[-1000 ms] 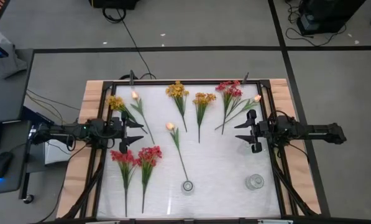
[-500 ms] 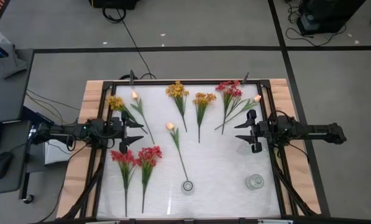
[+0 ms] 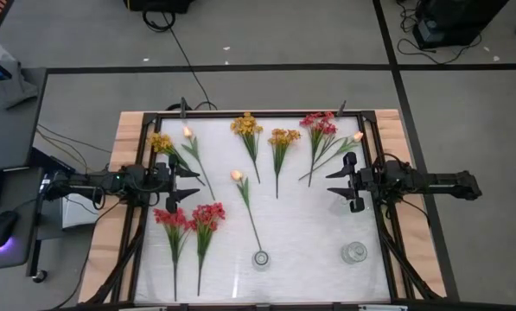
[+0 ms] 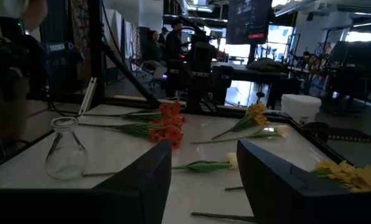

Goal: Sort flowers into vase by color

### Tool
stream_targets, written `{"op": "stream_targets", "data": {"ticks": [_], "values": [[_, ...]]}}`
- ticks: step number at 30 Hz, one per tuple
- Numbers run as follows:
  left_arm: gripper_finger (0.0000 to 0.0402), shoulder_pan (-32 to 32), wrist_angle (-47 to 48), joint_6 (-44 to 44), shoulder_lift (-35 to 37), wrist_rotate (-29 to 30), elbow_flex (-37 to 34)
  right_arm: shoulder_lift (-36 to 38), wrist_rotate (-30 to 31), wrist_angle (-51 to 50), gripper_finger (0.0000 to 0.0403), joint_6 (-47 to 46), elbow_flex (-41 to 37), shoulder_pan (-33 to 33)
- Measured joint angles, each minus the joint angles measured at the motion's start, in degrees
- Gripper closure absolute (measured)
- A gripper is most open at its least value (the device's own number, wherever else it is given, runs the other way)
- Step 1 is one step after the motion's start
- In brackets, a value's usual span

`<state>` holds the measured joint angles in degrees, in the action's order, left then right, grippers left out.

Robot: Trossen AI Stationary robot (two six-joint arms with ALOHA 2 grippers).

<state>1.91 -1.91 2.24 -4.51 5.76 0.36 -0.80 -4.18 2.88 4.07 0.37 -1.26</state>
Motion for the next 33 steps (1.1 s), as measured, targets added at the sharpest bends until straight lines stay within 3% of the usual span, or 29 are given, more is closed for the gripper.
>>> {"op": "stream_targets", "data": {"ticks": [23, 28, 33], "values": [[0.0147, -0.1, 0.0, 0.4, 0.0, 0.0, 0.0, 0.0, 0.0, 0.0, 0.021, 0.0, 0.0, 0.0], [0.0147, -0.1, -2.5, 8.4, 0.0, 0.0, 0.0, 0.0, 0.0, 0.0, 0.021, 0.0, 0.0, 0.0], [0.0147, -0.1, -6.0, 22.3, 0.0, 0.0, 0.0, 0.0, 0.0, 0.0, 0.021, 0.0, 0.0, 0.0]]}}
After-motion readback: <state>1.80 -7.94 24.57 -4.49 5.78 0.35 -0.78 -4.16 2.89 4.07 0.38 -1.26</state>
